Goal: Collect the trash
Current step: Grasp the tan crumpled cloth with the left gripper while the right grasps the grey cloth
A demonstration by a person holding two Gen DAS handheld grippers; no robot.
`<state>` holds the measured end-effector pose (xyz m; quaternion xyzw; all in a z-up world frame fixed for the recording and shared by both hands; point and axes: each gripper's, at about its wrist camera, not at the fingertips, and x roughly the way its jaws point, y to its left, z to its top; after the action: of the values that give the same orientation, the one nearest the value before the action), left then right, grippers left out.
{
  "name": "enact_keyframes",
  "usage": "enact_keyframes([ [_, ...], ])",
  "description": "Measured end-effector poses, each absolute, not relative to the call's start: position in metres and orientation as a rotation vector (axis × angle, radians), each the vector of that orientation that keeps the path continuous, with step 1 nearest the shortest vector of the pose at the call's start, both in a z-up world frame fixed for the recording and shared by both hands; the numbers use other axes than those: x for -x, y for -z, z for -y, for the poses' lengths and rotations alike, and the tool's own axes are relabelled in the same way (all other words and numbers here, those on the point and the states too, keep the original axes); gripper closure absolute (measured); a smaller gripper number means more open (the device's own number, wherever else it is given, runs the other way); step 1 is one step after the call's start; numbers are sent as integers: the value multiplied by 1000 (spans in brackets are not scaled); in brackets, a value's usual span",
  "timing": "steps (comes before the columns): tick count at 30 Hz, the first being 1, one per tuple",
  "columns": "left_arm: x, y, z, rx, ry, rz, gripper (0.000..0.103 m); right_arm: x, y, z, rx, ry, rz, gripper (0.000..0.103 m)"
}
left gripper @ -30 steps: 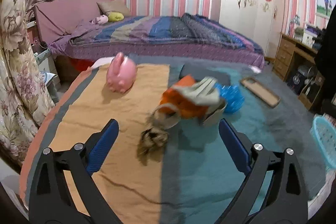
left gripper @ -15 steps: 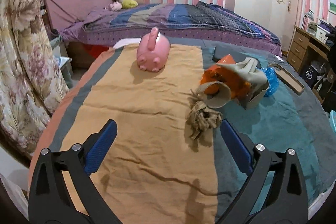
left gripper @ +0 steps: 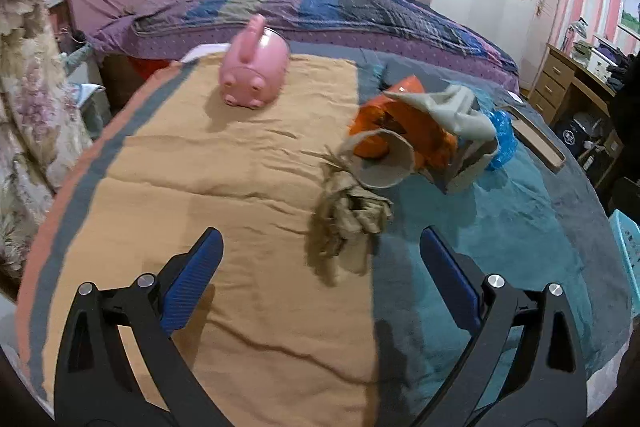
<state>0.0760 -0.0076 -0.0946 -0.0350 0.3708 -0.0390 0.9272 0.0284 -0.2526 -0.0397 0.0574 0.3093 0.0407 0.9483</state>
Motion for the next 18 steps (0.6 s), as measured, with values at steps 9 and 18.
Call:
enact_keyframes([
  [9, -108, 111, 17, 103, 85, -829, 33, -50, 54, 242, -101, -95, -674, 11],
  [18, -98, 92, 1, 106, 105, -786, 65, -71, 69, 217, -62, -93, -703, 11],
])
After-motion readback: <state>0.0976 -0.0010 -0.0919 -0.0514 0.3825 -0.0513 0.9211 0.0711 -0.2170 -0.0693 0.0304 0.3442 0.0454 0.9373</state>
